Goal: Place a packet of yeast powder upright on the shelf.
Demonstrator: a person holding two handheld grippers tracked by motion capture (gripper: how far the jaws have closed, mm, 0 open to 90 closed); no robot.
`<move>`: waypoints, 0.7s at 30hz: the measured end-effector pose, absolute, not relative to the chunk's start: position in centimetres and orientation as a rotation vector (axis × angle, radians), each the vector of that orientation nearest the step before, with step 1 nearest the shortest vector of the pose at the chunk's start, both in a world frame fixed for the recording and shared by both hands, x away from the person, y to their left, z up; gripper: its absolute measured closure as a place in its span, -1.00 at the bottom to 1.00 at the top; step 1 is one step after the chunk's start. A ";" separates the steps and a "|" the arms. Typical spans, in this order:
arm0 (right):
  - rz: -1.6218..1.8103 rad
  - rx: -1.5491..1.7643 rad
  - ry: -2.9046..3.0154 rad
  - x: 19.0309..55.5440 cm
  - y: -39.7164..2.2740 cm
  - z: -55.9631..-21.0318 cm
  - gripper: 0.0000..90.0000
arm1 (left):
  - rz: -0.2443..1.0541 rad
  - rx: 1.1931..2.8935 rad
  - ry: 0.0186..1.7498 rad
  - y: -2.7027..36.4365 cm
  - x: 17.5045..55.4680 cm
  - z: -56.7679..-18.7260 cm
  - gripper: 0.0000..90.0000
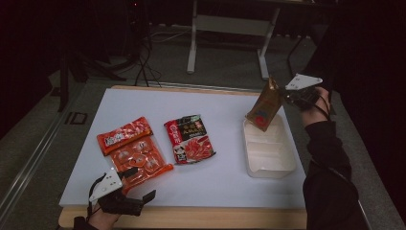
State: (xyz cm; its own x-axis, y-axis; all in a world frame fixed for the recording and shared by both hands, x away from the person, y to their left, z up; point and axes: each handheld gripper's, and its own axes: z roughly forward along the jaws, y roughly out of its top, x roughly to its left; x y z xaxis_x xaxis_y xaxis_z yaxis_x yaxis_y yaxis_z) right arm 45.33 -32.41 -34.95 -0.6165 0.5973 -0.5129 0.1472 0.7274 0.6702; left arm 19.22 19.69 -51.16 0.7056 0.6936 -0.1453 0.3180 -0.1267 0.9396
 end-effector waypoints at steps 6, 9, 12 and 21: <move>0.664 0.539 2.171 45.8 -32.5 -34.7 0.95 | 0.391 1.727 0.815 19.7 19.3 -51.2 -1.00; 0.633 0.520 2.166 46.2 -31.9 -35.0 0.94 | 0.389 1.722 0.816 19.7 19.3 -51.2 -1.00; 0.573 0.476 2.174 46.5 -31.0 -35.4 0.94 | 0.386 1.724 0.821 19.7 19.3 -51.2 -1.00; 0.702 0.479 2.172 47.0 -29.2 -36.1 0.92 | 0.386 1.719 0.819 19.8 19.3 -51.2 -1.00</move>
